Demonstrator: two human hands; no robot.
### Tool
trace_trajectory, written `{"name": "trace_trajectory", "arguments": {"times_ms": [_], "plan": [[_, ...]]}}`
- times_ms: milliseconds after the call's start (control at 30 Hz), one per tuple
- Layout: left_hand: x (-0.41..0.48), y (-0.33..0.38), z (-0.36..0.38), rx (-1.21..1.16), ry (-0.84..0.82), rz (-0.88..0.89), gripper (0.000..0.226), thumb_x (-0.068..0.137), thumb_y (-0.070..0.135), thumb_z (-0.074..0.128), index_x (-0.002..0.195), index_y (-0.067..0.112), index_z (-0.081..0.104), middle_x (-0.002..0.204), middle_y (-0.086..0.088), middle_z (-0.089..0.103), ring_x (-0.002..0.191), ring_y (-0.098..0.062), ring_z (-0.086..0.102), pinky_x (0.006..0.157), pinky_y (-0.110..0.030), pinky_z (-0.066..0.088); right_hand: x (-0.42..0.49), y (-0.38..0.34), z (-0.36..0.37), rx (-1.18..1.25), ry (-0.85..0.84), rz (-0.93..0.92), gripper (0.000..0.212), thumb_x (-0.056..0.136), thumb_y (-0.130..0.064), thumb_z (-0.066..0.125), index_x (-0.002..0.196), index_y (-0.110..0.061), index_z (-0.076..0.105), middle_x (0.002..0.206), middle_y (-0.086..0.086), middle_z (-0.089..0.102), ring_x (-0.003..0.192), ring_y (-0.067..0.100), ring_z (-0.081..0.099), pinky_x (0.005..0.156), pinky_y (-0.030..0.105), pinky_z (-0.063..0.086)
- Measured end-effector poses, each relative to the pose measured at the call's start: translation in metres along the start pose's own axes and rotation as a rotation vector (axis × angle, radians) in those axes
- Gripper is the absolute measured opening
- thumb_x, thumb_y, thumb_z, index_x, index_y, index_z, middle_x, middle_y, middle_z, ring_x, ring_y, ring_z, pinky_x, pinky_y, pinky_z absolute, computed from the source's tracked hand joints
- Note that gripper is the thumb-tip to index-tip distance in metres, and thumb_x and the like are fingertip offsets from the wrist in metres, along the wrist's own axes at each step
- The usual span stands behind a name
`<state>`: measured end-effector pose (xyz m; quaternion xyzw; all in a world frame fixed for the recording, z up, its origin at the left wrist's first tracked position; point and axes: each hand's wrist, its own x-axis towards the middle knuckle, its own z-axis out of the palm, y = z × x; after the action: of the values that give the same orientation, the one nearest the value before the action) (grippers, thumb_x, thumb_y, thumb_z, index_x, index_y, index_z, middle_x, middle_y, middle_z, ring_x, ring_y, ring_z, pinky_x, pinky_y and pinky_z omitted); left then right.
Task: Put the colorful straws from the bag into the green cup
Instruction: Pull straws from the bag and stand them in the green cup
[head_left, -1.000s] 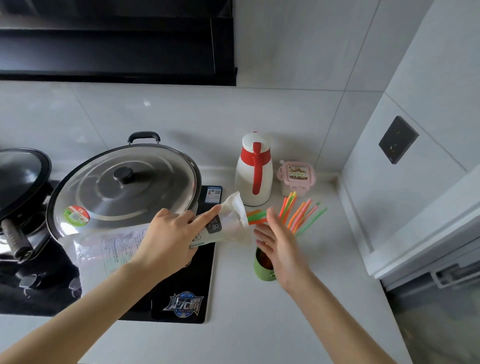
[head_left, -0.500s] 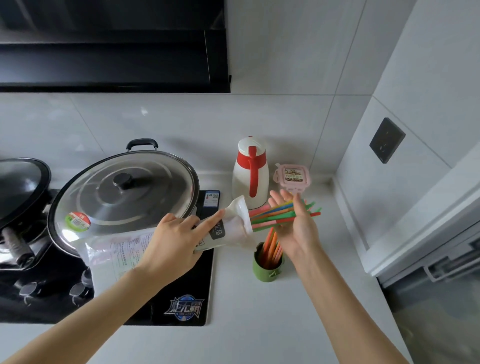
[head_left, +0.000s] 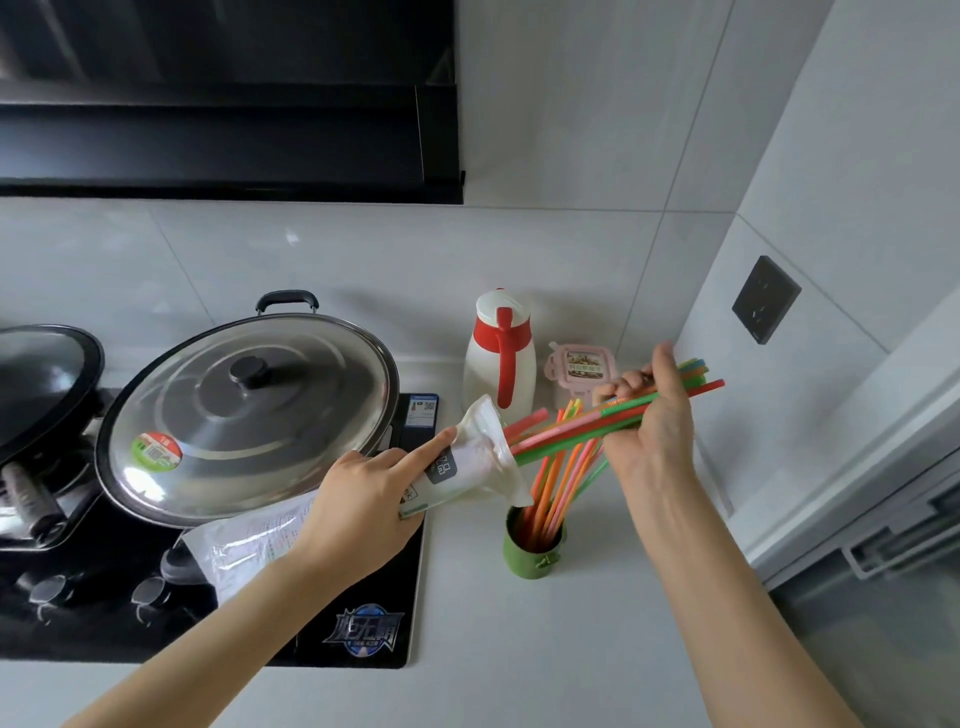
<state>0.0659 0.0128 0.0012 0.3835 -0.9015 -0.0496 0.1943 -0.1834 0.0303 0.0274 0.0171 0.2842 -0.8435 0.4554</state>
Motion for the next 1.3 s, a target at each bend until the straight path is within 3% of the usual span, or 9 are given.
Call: {"name": "trace_trajectory", "arguments": {"times_ms": [100,233,400,667,900,1033,1200,1300], "plan": [[0.003,0.004,-0.002,0.004,0.003,-0.004,0.081,0.05,0.001,0.08,0.126,0.018,0.056,0.06,-0.004,0.061,0.042,-0.031,0.048,0.049,-0.029,0.047,-0.007,0.017,-0.001,-0.03,-0.016,0.038,0.039,0.092,-0.03,0.057,0.058,-0.016,0.044,0.041,-0.005,0.042,0.037,0.009,0.041,0.049,0.022,0.04],[0.002,0.003,-0.005,0.03,-0.01,-0.001,0.08,0.052,0.003,0.079,0.127,0.019,0.055,0.061,-0.003,0.063,0.043,-0.03,0.049,0.048,-0.029,0.048,-0.007,0.013,-0.002,-0.017,-0.029,0.028,0.048,0.095,-0.036,0.048,0.053,-0.02,0.033,0.033,-0.008,0.028,0.029,0.006,0.026,0.037,0.017,0.029],[-0.006,-0.01,-0.014,0.113,-0.017,-0.068,0.083,0.046,0.006,0.082,0.124,0.019,0.058,0.062,0.0,0.066,0.039,-0.028,0.048,0.045,-0.027,0.047,0.011,-0.035,-0.001,-0.033,-0.014,-0.13,0.049,0.096,-0.039,0.044,0.055,-0.021,0.026,0.033,-0.007,0.019,0.029,0.006,0.017,0.036,0.017,0.019],[-0.022,-0.024,-0.019,0.183,-0.052,-0.139,0.084,0.046,0.006,0.084,0.125,0.018,0.058,0.069,-0.003,0.07,0.041,-0.027,0.052,0.044,-0.032,0.048,0.02,-0.052,-0.03,-0.258,0.054,-0.369,0.051,0.089,-0.041,0.055,0.049,-0.023,0.029,0.04,-0.008,0.019,0.036,0.012,0.016,0.039,0.02,0.021],[-0.028,-0.027,-0.02,0.239,-0.046,-0.152,0.085,0.043,0.008,0.084,0.123,0.019,0.059,0.069,-0.003,0.07,0.044,-0.027,0.055,0.045,-0.029,0.046,0.029,0.033,-0.059,-0.715,-0.027,-0.466,0.051,0.086,-0.041,0.06,0.044,-0.025,0.036,0.034,-0.01,0.035,0.032,0.006,0.031,0.037,0.017,0.025],[-0.029,-0.03,-0.018,0.23,-0.039,-0.155,0.084,0.048,0.006,0.08,0.127,0.021,0.055,0.074,-0.004,0.072,0.05,-0.03,0.059,0.051,-0.032,0.048,0.04,0.062,-0.077,-0.976,-0.09,-0.392,0.047,0.08,-0.05,0.062,0.049,-0.021,0.043,0.041,-0.009,0.044,0.04,0.008,0.041,0.045,0.019,0.037],[-0.031,-0.031,-0.018,0.246,-0.05,-0.135,0.087,0.047,0.006,0.082,0.127,0.021,0.054,0.077,-0.005,0.072,0.051,-0.03,0.06,0.054,-0.033,0.048,0.044,0.072,-0.089,-1.109,-0.249,-0.26,0.01,0.08,-0.018,0.072,0.077,-0.024,0.065,0.063,-0.012,0.067,0.064,0.008,0.062,0.073,0.029,0.047],[-0.03,-0.031,-0.018,0.257,-0.057,-0.121,0.086,0.049,0.009,0.083,0.128,0.021,0.054,0.078,-0.005,0.072,0.05,-0.028,0.06,0.054,-0.033,0.048,0.046,0.058,-0.075,-1.055,-0.246,-0.386,0.015,0.079,-0.015,0.072,0.083,-0.023,0.061,0.07,-0.005,0.063,0.071,0.015,0.06,0.072,0.027,0.047]]}}
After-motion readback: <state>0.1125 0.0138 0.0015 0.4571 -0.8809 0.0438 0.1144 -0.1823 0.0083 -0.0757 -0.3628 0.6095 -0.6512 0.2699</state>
